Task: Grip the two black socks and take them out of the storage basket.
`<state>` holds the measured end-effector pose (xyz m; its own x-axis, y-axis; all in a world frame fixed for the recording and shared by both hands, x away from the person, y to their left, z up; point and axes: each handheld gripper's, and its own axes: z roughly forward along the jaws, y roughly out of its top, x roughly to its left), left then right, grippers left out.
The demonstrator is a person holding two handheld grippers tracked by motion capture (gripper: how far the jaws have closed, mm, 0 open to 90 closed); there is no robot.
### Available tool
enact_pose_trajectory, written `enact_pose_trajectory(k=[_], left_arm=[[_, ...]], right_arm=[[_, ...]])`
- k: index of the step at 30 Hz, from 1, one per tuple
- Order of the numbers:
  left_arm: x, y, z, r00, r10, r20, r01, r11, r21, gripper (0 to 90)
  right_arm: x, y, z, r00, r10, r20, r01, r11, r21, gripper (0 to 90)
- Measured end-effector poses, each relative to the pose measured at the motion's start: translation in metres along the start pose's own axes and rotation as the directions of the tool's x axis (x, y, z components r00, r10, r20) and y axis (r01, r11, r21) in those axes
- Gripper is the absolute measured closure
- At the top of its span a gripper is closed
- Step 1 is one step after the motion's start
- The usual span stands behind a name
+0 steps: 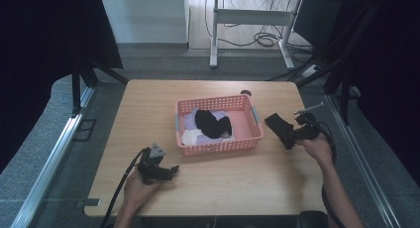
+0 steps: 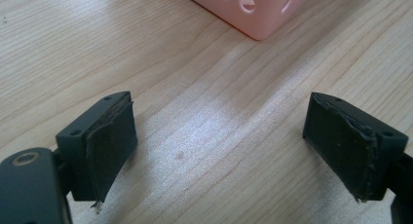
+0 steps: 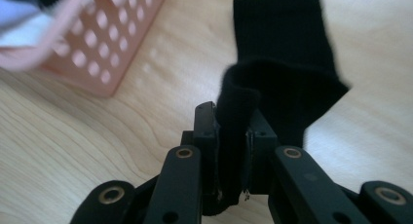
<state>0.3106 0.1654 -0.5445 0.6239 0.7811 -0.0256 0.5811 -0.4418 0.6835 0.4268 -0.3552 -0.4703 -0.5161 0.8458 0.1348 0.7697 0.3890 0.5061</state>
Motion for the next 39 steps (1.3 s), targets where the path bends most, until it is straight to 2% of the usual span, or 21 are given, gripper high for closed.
enact_pose_trajectory(k=[6,10,11,14,16,19,22,27,32,39], left_arm=[[0.0,0.0,0.0,1.0,0.007,0.0,-0.007,1.0,0.004,11.9],[0.0,0.0,0.0,1.0,0.007,0.0,-0.007,1.0,0.004,12.0],[0.0,0.0,0.0,1.0,0.007,0.0,-0.007,1.0,0.004,11.9],[0.0,0.0,0.0,1.0,0.001,0.0,-0.001,1.0,0.0,11.9],[0.0,0.0,0.0,1.0,-0.001,0.0,0.001,1.0,0.0,12.0],[0.0,0.0,0.0,1.0,-0.002,0.0,0.002,1.0,0.001,12.0],[0.0,0.0,0.0,1.0,-0.001,0.0,0.001,1.0,0.001,12.0],[0.0,0.0,0.0,1.0,0.003,0.0,-0.003,1.0,0.005,12.0],[0.001,0.0,0.0,1.0,0.007,0.001,-0.007,1.0,0.004,12.0],[0.0,0.0,0.0,1.0,0.007,0.0,-0.007,1.0,0.002,11.9]], right_arm=[[-0.003,-0.019,0.027,0.9996,0.027,-0.001,-0.027,0.999,0.031,74.6],[-0.003,-0.023,0.031,0.9992,0.033,-0.02,-0.032,0.999,0.027,70.5],[-0.001,-0.022,0.03,0.9995,0.025,-0.02,-0.024,0.999,0.033,59.4],[0.003,-0.017,0.022,0.9999,-0.01,0.013,0.01,1.0,0.025,49.6],[0.006,-0.01,0.013,0.9997,-0.021,0.012,0.021,1.0,0.001,46.5],[0.013,0.002,-0.002,0.9977,-0.064,0.02,0.065,0.998,-0.021,43.4],[0.026,0.018,-0.016,0.9945,-0.102,0.024,0.103,0.993,-0.054,42.9],[0.051,0.043,-0.026,0.9851,-0.172,0.011,0.172,0.982,-0.079,42.9],[0.076,0.069,-0.02,0.9729,-0.23,-0.02,0.228,0.97,-0.081,42.2],[0.104,0.096,0.011,0.96,-0.275,-0.054,0.273,0.961,-0.035,40.7]])
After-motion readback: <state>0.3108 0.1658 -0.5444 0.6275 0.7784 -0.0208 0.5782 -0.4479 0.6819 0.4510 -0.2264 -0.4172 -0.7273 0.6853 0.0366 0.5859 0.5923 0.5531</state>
